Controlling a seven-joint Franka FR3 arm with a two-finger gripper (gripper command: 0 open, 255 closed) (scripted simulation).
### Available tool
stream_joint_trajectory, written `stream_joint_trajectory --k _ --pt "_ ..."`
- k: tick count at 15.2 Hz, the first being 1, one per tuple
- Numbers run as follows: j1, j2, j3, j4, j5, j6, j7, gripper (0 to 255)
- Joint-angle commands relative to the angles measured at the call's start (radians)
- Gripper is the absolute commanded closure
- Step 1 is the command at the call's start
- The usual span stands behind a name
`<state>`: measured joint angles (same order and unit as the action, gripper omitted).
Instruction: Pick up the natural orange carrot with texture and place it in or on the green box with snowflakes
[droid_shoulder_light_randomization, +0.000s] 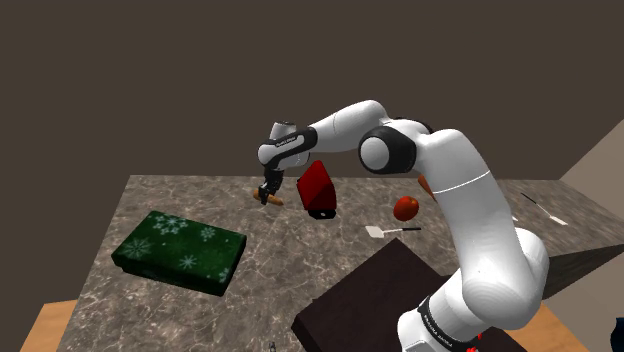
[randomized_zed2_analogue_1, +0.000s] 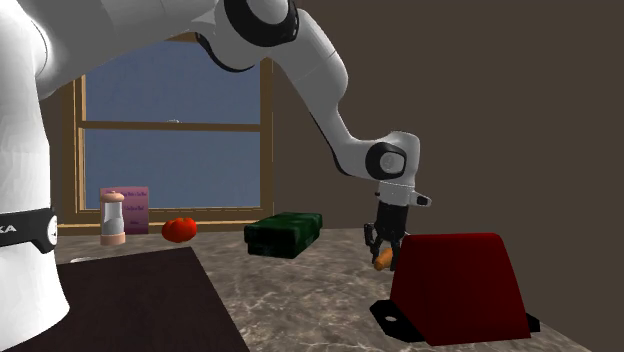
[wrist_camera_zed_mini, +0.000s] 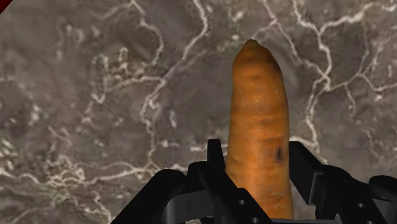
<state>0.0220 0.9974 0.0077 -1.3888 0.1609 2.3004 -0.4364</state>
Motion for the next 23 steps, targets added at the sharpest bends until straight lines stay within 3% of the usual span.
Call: stream_joint_trajectory --k 1,23 --pt "0.000 0.000 0.000 -0.001 0.000 0.000 0.000 255" --pt "0.003 -0.203 -0.007 -0.070 -0.008 -0.132 0.020 255"
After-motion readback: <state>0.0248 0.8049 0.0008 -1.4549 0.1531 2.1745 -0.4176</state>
